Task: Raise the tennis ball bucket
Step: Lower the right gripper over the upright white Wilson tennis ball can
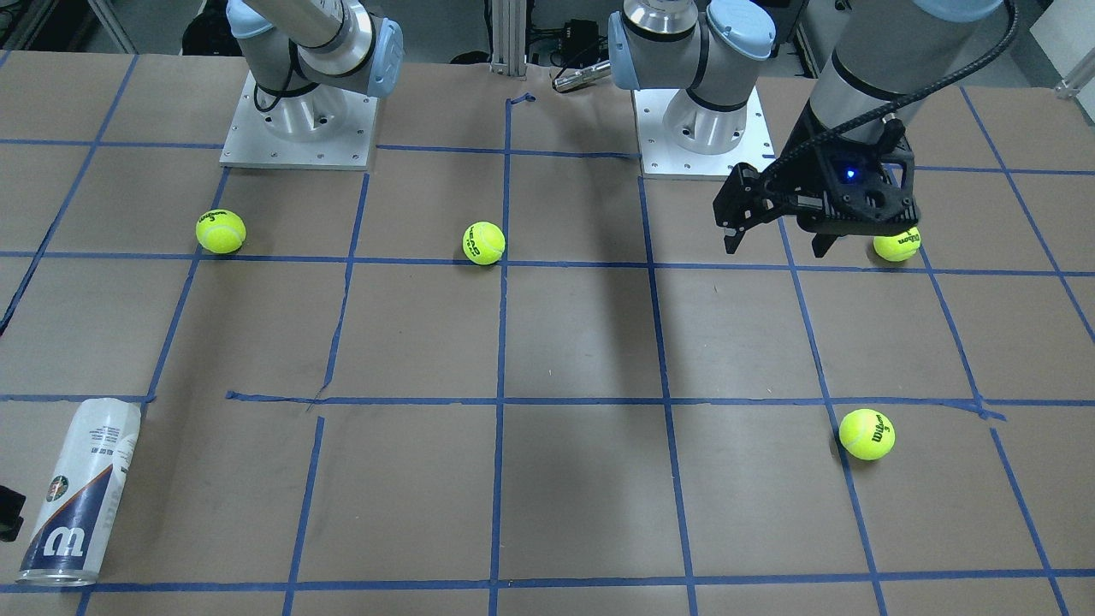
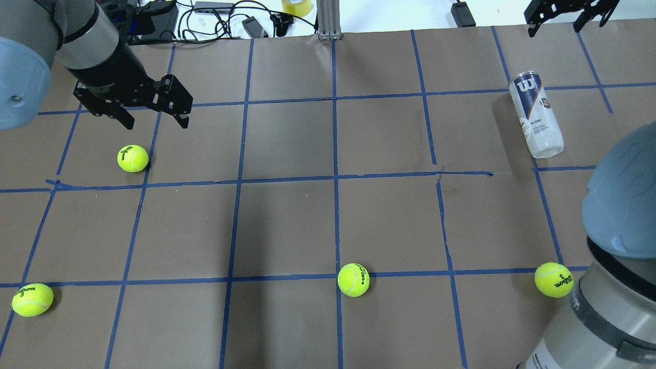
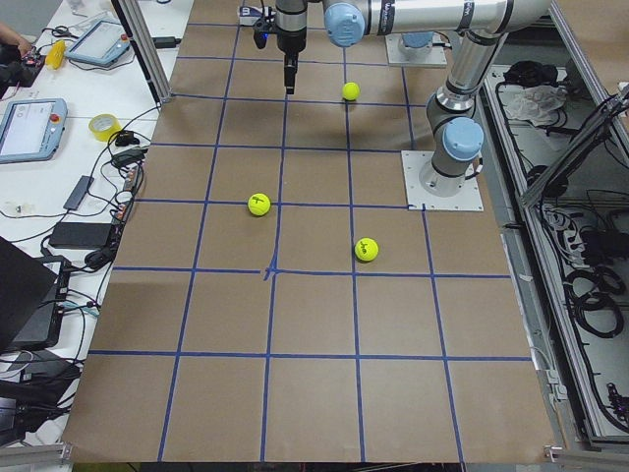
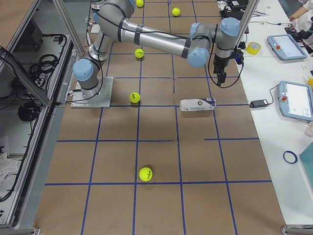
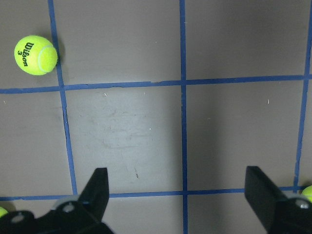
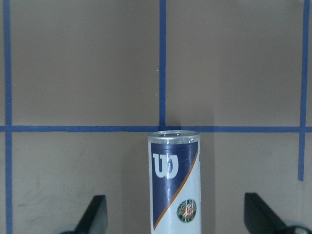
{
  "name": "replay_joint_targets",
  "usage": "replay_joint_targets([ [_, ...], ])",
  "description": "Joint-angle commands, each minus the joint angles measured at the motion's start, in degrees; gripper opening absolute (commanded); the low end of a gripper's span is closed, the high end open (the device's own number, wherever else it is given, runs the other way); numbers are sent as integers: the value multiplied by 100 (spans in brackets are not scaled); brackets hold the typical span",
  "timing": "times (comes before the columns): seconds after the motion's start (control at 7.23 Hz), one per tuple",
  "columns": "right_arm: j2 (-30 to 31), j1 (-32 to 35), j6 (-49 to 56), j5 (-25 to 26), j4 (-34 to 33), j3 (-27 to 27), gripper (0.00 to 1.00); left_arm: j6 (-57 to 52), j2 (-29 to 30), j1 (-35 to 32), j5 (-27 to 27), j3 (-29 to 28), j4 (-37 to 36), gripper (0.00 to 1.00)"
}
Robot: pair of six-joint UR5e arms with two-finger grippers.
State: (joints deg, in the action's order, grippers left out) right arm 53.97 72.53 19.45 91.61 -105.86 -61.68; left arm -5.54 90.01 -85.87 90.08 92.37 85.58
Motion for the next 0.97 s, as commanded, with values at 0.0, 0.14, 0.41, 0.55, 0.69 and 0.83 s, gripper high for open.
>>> replay_joint_targets([
  [0.0,-744,-107,217,-11,-505,24,98,0,-1,0,1,0,3,100],
  [0.14,-869,-107,243,-20,-480,-2,99,0,-1,0,1,0,3,100],
  [0.41,-992,-107,653,-47,-1003,-299,99,0,-1,0,1,0,3,100],
  [0.55,-1011,-107,674,-38,-1233,-475,100,-17,-1,0,1,0,3,100],
  [0.69,-1019,-107,648,-12,-1253,-581,100,-18,8,0,1,0,3,100],
  [0.83,-1028,-107,578,-12,-1253,-574,100,-18,34,0,1,9,3,100],
])
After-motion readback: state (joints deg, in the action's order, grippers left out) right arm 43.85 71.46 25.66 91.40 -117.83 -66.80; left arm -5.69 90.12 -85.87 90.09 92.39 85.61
